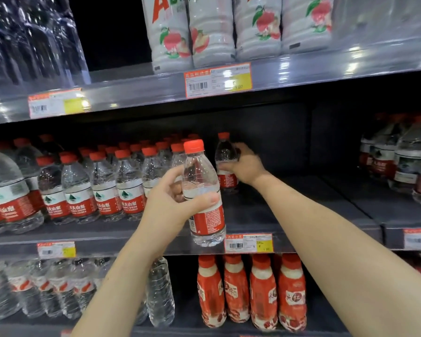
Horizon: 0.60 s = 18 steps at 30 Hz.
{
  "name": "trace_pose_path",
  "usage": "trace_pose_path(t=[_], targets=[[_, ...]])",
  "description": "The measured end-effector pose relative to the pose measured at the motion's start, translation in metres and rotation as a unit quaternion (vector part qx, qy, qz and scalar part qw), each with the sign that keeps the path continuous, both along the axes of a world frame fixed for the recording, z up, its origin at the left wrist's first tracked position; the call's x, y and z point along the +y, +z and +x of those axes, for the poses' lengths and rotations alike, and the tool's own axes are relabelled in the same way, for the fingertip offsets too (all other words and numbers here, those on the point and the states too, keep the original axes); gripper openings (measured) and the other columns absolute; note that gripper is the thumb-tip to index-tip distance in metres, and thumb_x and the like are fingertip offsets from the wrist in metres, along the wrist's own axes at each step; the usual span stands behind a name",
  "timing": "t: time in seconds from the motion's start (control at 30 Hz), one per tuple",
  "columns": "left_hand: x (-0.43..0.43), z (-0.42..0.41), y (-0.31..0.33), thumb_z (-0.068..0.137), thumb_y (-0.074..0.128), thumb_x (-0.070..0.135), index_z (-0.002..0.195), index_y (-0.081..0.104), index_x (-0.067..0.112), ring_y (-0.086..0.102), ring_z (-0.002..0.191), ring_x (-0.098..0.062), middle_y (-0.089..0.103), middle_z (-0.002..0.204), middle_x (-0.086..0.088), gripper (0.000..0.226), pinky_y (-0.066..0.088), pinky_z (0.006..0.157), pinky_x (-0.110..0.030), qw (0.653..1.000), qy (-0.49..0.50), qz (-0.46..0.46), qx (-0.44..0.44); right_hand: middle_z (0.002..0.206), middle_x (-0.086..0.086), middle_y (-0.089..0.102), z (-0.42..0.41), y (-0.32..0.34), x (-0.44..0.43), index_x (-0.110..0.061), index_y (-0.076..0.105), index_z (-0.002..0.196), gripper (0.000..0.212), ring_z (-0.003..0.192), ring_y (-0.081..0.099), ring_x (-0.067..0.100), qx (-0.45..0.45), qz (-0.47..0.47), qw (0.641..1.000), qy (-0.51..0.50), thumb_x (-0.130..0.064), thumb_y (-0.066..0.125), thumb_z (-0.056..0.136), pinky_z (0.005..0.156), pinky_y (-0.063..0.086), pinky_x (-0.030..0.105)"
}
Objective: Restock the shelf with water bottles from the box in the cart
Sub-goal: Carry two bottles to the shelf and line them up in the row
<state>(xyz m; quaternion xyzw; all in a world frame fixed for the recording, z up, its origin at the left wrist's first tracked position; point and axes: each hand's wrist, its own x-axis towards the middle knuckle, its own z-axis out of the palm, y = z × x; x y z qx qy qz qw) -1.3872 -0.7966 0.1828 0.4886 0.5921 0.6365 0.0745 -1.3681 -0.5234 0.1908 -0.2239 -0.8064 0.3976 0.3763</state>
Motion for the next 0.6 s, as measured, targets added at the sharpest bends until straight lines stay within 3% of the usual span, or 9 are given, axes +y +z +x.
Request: trace_pose_path(t=[0.1,0.17,0.27,0.6], targets=[[0.004,-0.01,0.001,0.06,0.092,0.049,0.107,0.064,0.073,0.077,0.099,-0.003,0.08,0.11,0.019,0.06,0.059,0.07,-0.012,1.0,-0.008,0.0,-0.013,0.107,-0.011,0.063,-0.016,-0.004,0.012,-0.024,0.053,0.139,0.076,0.109,0.065,0.016,0.01,-0.03,1.0,0.002,-0.034,0.09,0.073,0.075,0.049,0.018],[0.005,-0.016,0.001,0.061,0.092,0.047,0.113,0.064,0.07,0.077,0.101,-0.005,0.08,0.113,0.016,0.063,0.06,0.071,-0.014,1.0,-0.008,-0.003,-0.019,0.111,-0.009,0.065,-0.029,-0.004,0.018,-0.026,0.054,0.139,0.075,0.111,0.065,0.017,0.009,-0.028,1.0,-0.001,-0.035,0.089,0.073,0.085,0.051,0.025],[0.007,-0.024,0.002,0.064,0.092,0.043,0.11,0.065,0.07,0.078,0.101,-0.007,0.08,0.113,0.014,0.06,0.06,0.071,-0.015,1.0,-0.015,-0.005,-0.018,0.125,-0.002,0.068,-0.043,-0.004,0.026,-0.025,0.054,0.142,0.076,0.113,0.064,0.017,0.008,-0.015,1.0,-0.008,-0.036,0.089,0.075,0.09,0.048,0.025],[0.019,-0.04,0.006,0.065,0.093,0.042,0.112,0.068,0.065,0.078,0.104,-0.012,0.08,0.114,0.012,0.058,0.062,0.077,-0.02,0.999,-0.027,-0.02,-0.017,0.134,0.001,0.067,-0.068,-0.002,0.055,-0.023,0.056,0.143,0.069,0.12,0.062,0.021,-0.011,0.026,0.999,-0.033,-0.038,0.083,0.082,0.084,0.039,0.016]])
